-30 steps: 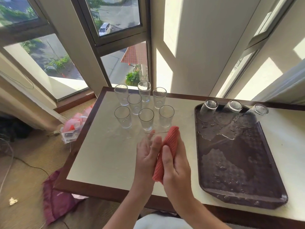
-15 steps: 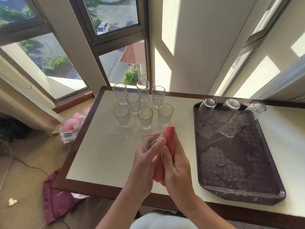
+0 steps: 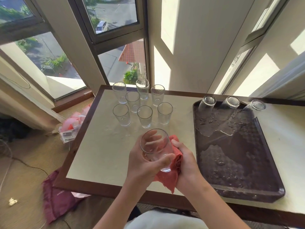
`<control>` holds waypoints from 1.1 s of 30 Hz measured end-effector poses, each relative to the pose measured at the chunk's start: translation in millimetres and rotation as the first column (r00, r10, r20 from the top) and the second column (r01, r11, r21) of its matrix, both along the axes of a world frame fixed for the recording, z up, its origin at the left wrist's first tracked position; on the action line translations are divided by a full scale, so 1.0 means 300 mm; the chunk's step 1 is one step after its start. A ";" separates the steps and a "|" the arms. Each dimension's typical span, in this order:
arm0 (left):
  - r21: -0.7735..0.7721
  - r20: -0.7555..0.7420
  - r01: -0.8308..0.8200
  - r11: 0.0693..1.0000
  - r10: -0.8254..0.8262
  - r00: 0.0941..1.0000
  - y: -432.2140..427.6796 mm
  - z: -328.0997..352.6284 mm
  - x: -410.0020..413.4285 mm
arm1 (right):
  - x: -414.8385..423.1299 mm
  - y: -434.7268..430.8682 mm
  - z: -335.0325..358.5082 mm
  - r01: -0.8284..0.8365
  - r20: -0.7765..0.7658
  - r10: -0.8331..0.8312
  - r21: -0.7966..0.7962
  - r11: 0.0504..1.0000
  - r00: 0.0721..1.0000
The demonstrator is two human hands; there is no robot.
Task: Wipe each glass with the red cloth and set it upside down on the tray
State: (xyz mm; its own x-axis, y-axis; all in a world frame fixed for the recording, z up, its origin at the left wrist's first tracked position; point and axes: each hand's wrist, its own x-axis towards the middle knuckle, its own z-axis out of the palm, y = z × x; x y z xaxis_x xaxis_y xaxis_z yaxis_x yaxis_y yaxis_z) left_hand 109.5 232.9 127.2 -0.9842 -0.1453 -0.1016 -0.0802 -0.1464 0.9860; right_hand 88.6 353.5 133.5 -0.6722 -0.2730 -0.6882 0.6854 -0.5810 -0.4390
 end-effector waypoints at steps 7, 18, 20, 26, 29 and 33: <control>-0.115 -0.118 -0.049 0.992 0.036 0.992 -0.005 -0.018 -0.012 | 0.027 -0.020 -0.007 -0.028 0.009 0.027 0.196 0.980 1.000; -0.680 -0.142 0.006 0.733 -0.139 0.980 -0.133 -0.043 -0.028 | 0.045 0.030 -0.037 0.030 -0.111 0.001 0.274 0.961 0.994; -0.783 -0.029 0.122 0.610 -0.232 0.972 -0.149 -0.055 -0.014 | 0.043 0.043 -0.026 -0.005 -0.227 0.083 0.325 0.946 0.970; -0.901 -0.039 0.097 0.423 -0.303 0.952 -0.052 -0.034 0.033 | 0.041 -0.029 -0.008 -0.124 -0.398 0.456 0.630 0.767 0.796; -0.907 -0.073 0.077 0.414 -0.335 0.940 -0.038 -0.028 0.046 | 0.001 -0.015 -0.003 -0.169 -0.375 0.406 0.526 0.834 0.834; -0.879 -0.006 0.133 0.459 -0.288 0.957 -0.069 -0.034 0.027 | 0.030 -0.027 -0.029 -0.153 -0.410 0.489 0.625 0.765 0.770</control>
State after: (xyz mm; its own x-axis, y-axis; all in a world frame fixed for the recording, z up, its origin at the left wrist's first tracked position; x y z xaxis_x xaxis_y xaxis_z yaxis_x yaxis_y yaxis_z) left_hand 117.6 212.2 117.1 -0.9877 0.1318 0.0846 0.1561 0.7846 0.6000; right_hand 97.7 345.4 124.9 -0.9019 -0.2494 -0.3526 0.3452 0.0745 -0.9356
